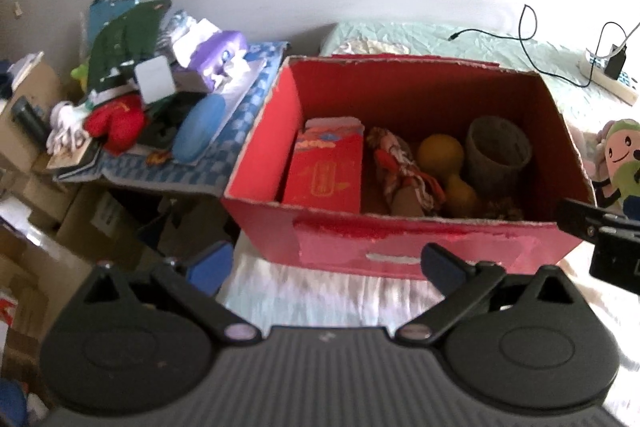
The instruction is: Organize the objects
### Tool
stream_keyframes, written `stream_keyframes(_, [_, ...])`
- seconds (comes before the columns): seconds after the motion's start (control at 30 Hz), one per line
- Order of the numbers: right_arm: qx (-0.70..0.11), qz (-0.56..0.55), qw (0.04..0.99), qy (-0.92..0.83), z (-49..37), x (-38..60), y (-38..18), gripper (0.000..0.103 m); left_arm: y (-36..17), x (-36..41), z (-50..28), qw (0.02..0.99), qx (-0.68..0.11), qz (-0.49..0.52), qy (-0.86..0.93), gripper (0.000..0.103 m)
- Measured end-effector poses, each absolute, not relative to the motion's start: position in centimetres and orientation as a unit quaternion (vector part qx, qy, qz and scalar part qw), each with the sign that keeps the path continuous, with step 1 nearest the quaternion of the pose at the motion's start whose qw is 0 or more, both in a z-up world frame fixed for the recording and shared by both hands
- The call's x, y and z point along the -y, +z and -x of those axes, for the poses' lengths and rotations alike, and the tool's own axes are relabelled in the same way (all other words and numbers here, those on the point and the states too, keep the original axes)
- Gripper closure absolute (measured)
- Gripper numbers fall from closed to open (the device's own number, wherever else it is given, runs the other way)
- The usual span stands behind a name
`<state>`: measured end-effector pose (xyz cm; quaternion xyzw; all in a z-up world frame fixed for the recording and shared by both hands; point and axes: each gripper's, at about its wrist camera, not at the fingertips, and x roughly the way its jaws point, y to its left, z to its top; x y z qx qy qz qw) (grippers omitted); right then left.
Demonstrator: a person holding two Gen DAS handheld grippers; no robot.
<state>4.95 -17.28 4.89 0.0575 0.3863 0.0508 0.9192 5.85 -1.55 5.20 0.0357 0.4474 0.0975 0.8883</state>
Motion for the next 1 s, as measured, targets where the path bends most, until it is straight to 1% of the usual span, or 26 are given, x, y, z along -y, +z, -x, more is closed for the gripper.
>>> stream_keyframes(0.17, [-0.396, -0.06, 0.914, 0.067, -4.3, 17.1, 4.5, 0.024, 4.7, 1.8, -5.2, 0.876, -0.469, -0.039, 0.103, 0.001])
stream_keyframes(0.43, [-0.406, -0.069, 0.91, 0.051, -4.6, 16.4, 4.7, 0.024, 4.4, 1.6, -5.9, 0.872, -0.48, -0.058, 0.073, 0.0])
stream_keyframes(0.57, [-0.403, -0.074, 0.911, 0.035, -5.4, 15.8, 5.2, 0.024, 5.1, 1.0, -6.5, 0.881, -0.465, -0.075, 0.054, 0.0])
stream_keyframes(0.73, [-0.391, -0.078, 0.917, 0.016, -6.0, 14.9, 5.7, 0.024, 5.7, -0.9, -7.9, 0.888, -0.458, -0.042, 0.011, 0.0])
stream_keyframes(0.8, [-0.386, -0.082, 0.919, 0.006, -6.0, 14.7, 5.7, 0.024, 5.5, -1.2, -8.5, 0.888, -0.457, -0.045, 0.009, 0.0])
stream_keyframes(1.0, [-0.389, -0.086, 0.917, -0.006, -6.6, 13.9, 5.6, 0.024, 5.3, -2.8, -9.8, 0.881, -0.472, -0.008, -0.014, 0.001])
